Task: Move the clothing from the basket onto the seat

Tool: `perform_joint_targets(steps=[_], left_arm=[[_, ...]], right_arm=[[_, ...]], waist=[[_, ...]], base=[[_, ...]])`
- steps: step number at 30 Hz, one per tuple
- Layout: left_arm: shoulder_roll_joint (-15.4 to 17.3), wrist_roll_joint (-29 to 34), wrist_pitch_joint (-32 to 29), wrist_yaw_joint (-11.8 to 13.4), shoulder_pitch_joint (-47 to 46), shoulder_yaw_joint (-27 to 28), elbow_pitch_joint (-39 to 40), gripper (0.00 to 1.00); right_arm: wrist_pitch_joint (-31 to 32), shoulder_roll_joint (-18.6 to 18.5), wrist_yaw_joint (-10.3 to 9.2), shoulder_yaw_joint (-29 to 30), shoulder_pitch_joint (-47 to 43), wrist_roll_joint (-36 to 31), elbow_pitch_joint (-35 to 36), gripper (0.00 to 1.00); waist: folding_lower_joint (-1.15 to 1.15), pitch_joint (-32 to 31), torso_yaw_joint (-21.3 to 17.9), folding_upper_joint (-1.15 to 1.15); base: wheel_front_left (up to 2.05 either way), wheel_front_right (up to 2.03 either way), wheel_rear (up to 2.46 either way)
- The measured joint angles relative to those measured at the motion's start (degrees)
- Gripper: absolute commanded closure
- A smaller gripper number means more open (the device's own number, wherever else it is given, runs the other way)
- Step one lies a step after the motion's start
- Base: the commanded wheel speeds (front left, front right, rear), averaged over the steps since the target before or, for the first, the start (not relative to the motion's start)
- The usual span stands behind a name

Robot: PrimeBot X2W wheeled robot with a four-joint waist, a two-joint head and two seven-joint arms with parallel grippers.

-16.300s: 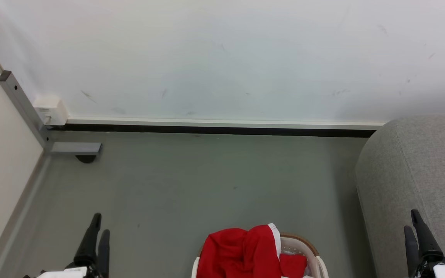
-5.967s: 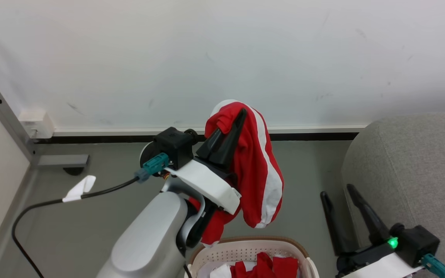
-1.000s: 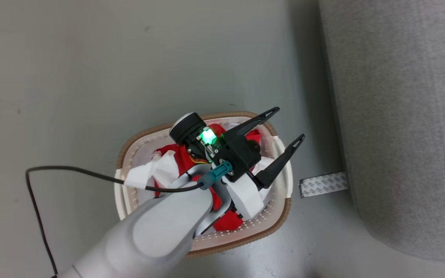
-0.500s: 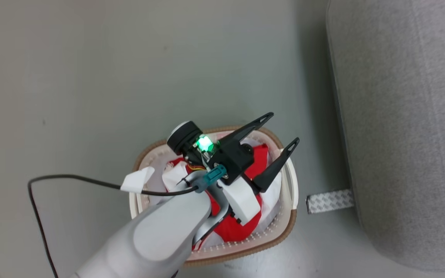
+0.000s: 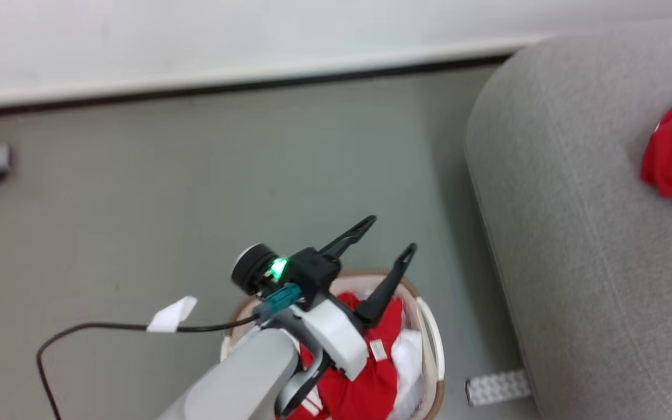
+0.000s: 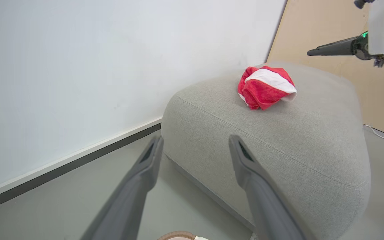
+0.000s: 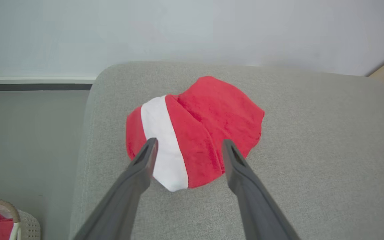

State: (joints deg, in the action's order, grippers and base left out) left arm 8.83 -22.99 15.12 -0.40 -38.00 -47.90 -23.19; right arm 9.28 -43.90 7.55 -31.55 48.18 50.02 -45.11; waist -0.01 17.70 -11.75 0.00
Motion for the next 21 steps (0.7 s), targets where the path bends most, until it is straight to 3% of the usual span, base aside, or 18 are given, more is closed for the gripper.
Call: perform_joint_targets(steps=[5,9,17,21], left_arm=[[0.6,-0.4,0.0,1.1,3.8,4.8,1.8,0.00],[1.2,-1.1,0.0,2.4,7.5,9.3,2.9,0.00],[3.3,-1.8,0.0,5.8,18.7,20.3,6.7,0.00],[4.0,-1.6,0.0,7.0,23.7,26.0,8.3,0.00]], right_arm=[[-3.9,-1.6,0.00,0.2,-2.4,1.4,7.3,0.00],[-7.6,-0.7,0.00,0.9,-5.5,1.5,11.9,0.00],[-20.6,6.4,0.00,9.8,-15.9,-1.9,17.7,0.00],[-23.3,13.2,0.00,14.7,-24.3,-6.2,20.1,0.00]], waist=[[-0.01,-6.2,0.9,0.00],[-0.01,-10.6,2.0,0.00],[-0.01,-17.8,4.3,0.00],[-0.01,-19.4,5.9,0.00]], base=[[0.00,0.00,0.00],[0.00,0.00,0.00],[0.00,0.00,0.00],[0.00,0.00,0.00]])
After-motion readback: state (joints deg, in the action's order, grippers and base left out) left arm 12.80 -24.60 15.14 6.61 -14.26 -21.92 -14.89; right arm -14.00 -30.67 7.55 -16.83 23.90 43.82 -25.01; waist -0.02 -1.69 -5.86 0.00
